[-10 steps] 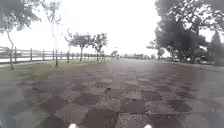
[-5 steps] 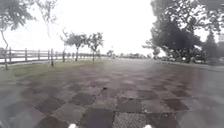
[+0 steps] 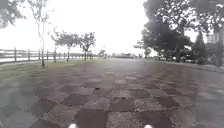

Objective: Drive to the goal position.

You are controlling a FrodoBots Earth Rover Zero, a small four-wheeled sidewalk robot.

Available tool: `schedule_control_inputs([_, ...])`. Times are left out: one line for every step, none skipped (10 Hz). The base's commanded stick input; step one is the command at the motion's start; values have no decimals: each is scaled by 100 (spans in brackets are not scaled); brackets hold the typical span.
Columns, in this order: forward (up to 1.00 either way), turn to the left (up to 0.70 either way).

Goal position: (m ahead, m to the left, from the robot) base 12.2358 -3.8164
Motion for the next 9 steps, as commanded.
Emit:
schedule_control_inputs([0,0])
schedule_control_inputs([0,0])
schedule_control_inputs([0,0])
schedule_control_inputs([4,0])
schedule_control_inputs([34,0])
schedule_control_inputs([62,0])
schedule_control_inputs([90,0])
schedule_control_inputs([96,-38])
schedule_control_inputs([97,-39])
